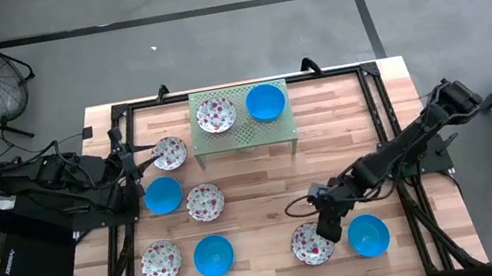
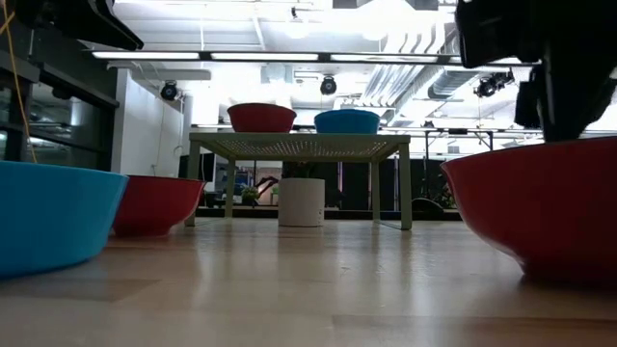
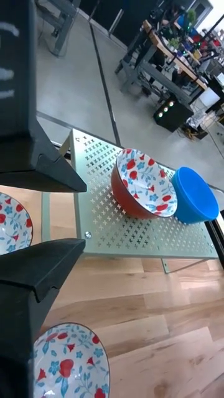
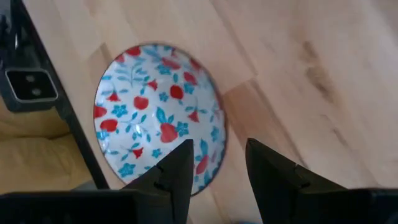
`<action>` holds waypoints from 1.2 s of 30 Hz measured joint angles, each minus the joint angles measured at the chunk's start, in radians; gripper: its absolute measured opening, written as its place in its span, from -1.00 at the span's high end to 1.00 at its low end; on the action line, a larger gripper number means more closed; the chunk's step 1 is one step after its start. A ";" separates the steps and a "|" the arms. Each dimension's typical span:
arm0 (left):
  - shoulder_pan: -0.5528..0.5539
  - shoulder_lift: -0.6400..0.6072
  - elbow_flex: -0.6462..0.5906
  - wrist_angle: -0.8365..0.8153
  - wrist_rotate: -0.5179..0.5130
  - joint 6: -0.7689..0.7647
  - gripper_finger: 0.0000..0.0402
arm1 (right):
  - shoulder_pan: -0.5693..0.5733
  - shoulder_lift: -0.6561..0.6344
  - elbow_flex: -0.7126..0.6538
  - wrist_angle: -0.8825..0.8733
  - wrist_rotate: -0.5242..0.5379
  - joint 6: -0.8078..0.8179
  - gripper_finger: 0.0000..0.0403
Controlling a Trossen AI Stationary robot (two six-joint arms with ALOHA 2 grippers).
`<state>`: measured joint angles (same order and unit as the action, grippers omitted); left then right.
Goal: Pick & Place Mini bowls
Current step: Stack the red patterned bowl on the red patterned bowl on the shelf
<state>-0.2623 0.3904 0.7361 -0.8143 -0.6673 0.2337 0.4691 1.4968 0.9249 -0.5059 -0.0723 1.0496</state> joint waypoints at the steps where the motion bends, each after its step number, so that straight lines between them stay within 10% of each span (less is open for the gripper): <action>1: 0.000 0.000 0.000 0.000 0.000 0.000 0.37 | 0.003 0.013 0.000 0.006 -0.006 -0.001 0.34; 21: 0.000 0.000 0.000 -0.004 0.001 0.000 0.37 | 0.018 0.135 0.000 0.018 0.010 -0.006 0.35; 36: 0.000 0.000 0.000 -0.004 0.004 -0.003 0.37 | 0.002 0.134 0.002 0.061 -0.020 -0.060 0.97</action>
<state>-0.2623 0.3902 0.7361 -0.8181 -0.6632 0.2306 0.4711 1.6306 0.9264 -0.4453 -0.0923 0.9899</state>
